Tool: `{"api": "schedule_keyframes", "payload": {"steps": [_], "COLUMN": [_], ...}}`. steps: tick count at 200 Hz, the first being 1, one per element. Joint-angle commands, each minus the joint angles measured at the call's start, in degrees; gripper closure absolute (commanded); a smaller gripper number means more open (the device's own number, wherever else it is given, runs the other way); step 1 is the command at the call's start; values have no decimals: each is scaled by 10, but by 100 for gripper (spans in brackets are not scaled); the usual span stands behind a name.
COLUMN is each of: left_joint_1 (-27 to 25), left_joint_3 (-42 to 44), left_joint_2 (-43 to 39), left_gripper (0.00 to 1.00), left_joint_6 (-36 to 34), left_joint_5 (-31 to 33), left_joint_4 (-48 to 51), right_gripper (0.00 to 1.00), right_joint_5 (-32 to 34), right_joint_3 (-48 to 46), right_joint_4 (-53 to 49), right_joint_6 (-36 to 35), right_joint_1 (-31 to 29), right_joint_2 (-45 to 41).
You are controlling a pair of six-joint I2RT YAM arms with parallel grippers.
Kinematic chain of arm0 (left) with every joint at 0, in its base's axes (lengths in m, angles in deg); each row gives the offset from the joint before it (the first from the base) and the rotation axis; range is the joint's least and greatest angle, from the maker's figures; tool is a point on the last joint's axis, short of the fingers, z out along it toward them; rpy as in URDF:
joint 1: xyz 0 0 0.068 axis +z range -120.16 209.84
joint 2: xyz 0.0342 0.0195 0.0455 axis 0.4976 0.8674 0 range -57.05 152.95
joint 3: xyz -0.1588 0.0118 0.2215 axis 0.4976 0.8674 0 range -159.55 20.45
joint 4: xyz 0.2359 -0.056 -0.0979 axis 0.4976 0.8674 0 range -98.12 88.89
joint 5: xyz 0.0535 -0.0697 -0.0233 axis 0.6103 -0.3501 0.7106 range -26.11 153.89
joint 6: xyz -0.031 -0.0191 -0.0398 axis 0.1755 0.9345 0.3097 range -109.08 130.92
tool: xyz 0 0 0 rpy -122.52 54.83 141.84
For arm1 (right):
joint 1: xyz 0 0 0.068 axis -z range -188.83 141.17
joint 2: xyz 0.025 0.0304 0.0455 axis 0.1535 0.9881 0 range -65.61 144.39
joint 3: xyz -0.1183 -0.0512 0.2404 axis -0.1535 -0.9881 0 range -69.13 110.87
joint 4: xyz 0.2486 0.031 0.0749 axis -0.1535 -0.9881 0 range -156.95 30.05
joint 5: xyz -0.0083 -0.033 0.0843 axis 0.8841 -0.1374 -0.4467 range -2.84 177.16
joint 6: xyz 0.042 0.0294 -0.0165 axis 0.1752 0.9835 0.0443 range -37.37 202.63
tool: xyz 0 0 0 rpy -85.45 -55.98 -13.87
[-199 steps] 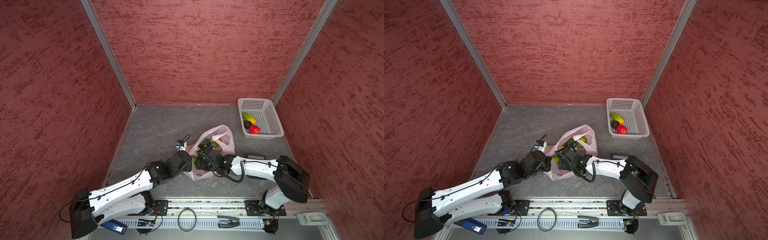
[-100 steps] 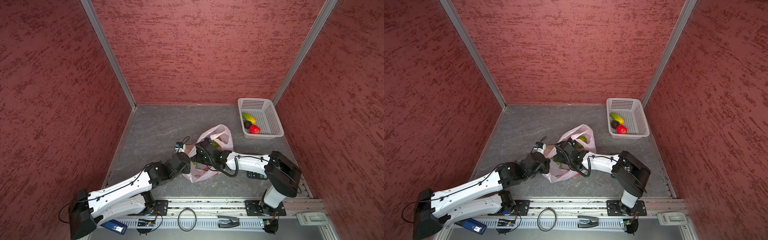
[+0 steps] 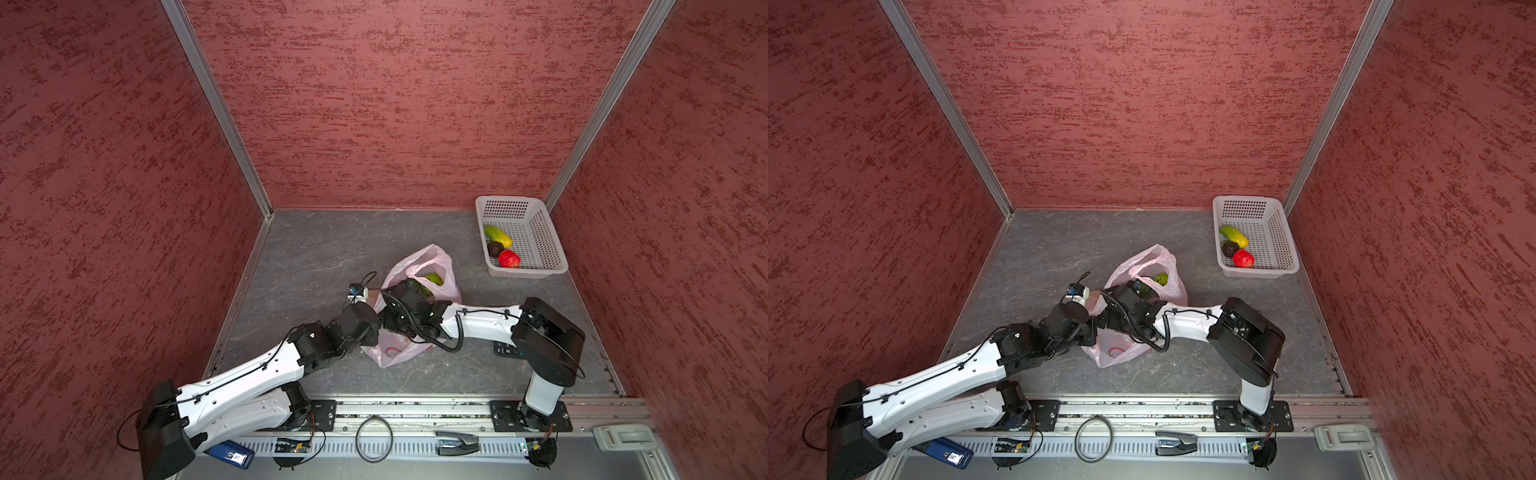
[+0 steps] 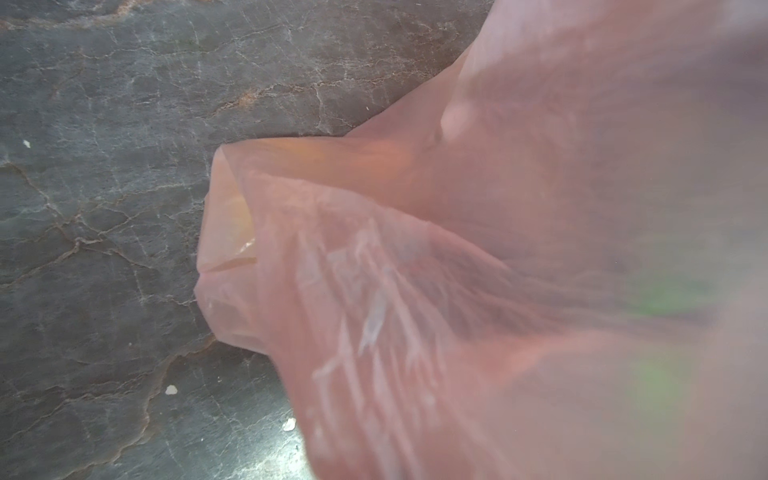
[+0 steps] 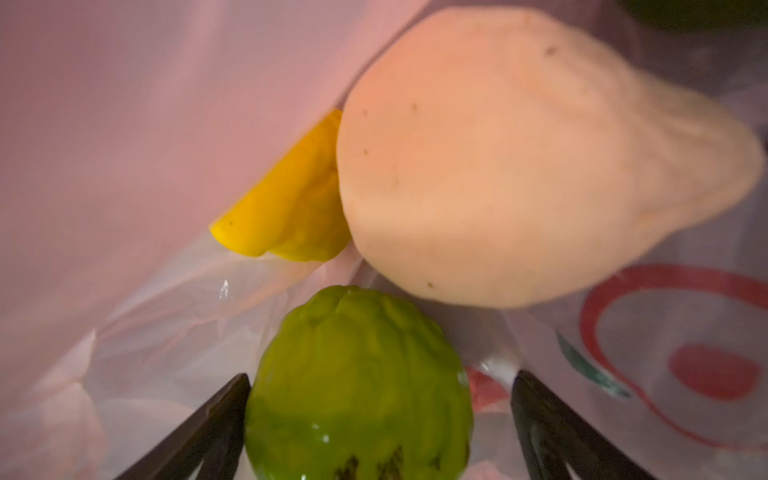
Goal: Untie the knot of the plastic bag and take out the fruit
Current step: 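Close the right gripper on the light green custard apple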
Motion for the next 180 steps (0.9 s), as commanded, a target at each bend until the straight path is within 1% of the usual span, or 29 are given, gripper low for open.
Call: {"api": "schedule_keyframes", "payload": {"steps": [1, 13, 32, 58, 66, 108, 140, 180], "left_joint_1": [2, 2, 3, 3, 3, 3, 3, 3], "left_joint_3": [8, 9, 9, 11, 11, 12, 9, 0], "left_joint_2": [2, 1, -2, -6, -6, -9, -8, -6], "left_gripper": [100, 100, 100, 100, 100, 100, 100, 100], "left_joint_6": [-7, -7, -7, -7, -7, -6, -7, -10], "left_joint_5": [-15, -15, -14, -13, -13, -8, -3, 3], "left_joint_4": [-6, -5, -4, -1, -1, -1, -5, -10], "right_gripper": [5, 10, 21, 32, 34, 36, 36, 36], "right_joint_5": [-2, -3, 0, 18, 24, 54, 65, 83], "right_joint_3": [21, 19, 10, -9, -13, -16, -9, -22], "right_joint_4": [-10, -10, -10, -16, -19, -43, -85, -138], "right_joint_6": [22, 24, 28, 33, 32, 24, 10, 4], "right_joint_1": [-3, -4, -4, -4, -4, -3, -4, -6], "right_joint_2": [20, 22, 18, -5, -13, -59, -98, -158]}}
